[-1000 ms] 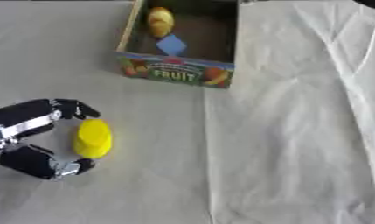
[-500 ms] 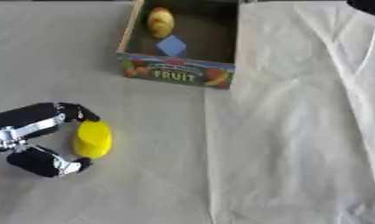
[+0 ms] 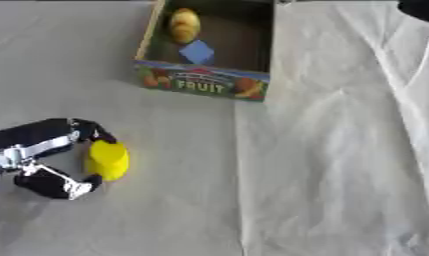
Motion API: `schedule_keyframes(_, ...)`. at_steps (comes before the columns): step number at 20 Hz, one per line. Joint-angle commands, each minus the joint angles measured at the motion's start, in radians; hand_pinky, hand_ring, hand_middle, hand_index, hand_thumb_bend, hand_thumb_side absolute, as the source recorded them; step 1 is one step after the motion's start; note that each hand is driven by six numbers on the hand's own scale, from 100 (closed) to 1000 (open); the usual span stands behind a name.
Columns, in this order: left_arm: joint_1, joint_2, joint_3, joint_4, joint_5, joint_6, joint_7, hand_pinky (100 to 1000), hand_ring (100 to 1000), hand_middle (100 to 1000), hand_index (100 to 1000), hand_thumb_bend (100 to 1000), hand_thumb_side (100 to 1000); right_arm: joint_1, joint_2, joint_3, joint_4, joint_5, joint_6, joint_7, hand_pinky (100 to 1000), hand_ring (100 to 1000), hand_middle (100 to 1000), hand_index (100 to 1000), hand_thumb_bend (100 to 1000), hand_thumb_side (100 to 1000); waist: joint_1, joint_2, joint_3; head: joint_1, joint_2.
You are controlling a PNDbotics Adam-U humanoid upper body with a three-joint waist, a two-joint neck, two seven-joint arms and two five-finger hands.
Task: Pick up objects on the table and place them in the box.
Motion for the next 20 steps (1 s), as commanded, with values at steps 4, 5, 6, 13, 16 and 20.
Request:
schedule_keyframes(4,-0.029,0.018,-0.008,0.004,-0.087,-0.046,0.019,674,742,695,789,276,100,-0.002,-0.014,-0.016,-0.015,-0.018,-0.008,-0.013,859,790,719,846,100,349,0.004,-0.019,-0.001,0.004,-0.01)
schedule_keyframes(5,-0.033,0.019,-0.01,0.003,-0.104,-0.055,0.03,638,719,668,764,267,100,-0.001,-0.013,-0.017,-0.015,-0.02,-0.01,-0.015,859,790,718,846,100,359,0.004,-0.02,-0.001,0.004,-0.01)
schedule_keyframes(6,-0.036,0.018,-0.011,0.002,-0.119,-0.063,0.041,622,705,651,746,242,100,0.0,-0.013,-0.018,-0.015,-0.023,-0.011,-0.017,859,789,718,846,100,365,0.004,-0.02,-0.002,0.004,-0.01)
schedule_keyframes(13,-0.027,-0.006,-0.017,-0.001,-0.164,-0.097,0.124,543,633,584,576,100,150,0.013,-0.013,-0.023,-0.015,-0.033,-0.012,-0.017,859,789,717,847,100,385,0.005,-0.021,-0.004,0.003,-0.011)
schedule_keyframes(16,-0.027,-0.007,-0.009,-0.027,-0.146,-0.103,0.136,529,618,570,542,100,105,0.017,-0.013,-0.024,-0.015,-0.036,-0.011,-0.019,859,789,716,846,100,397,0.005,-0.022,-0.003,0.003,-0.01)
schedule_keyframes(20,-0.033,-0.004,0.009,-0.078,-0.132,-0.103,0.133,516,602,555,505,100,100,0.024,-0.013,-0.028,-0.015,-0.039,-0.012,-0.023,859,788,714,845,100,404,0.004,-0.024,-0.001,0.001,-0.01)
